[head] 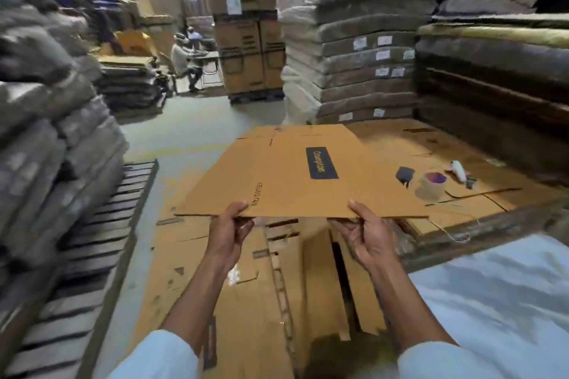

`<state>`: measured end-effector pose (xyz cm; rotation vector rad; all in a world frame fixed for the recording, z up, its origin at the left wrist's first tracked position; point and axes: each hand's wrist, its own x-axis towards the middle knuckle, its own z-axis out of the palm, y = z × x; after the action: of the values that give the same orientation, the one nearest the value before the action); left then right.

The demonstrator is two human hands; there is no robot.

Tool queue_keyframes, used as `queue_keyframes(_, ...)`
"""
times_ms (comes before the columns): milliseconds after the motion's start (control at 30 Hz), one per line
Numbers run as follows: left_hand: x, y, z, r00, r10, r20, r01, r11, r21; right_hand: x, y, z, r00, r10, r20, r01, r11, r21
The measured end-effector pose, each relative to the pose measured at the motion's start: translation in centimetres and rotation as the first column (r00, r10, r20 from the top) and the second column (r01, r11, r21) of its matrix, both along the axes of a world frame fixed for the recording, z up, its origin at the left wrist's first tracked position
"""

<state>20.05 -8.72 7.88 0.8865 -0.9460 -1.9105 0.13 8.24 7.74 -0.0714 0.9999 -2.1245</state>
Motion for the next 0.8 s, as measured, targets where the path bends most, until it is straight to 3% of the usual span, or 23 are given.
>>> queue_keyframes(300,15.6,-10.7,-4.2,0.99,0.135,-0.031,-0.129,0.981,0.147,12.9,-15.5,-4.9,0.986,0.163,0.035,-0.166,0.981,0.1)
queue_keyframes(567,20.7,-14.4,-9.3,0.979,0.203,-0.025,-0.19,0.949,0.252,17.2,-21.2,-8.9,0.97,0.22,0.108,-0.237,0.954,0.184)
queue_keyframes(800,21.5,-19.3,-20.8,0.972,0.225,0.068,-0.232,0.88,0.415,17.1,-25.3,-21.5,0.926,0.229,0.3,-0.319,0.9,0.299)
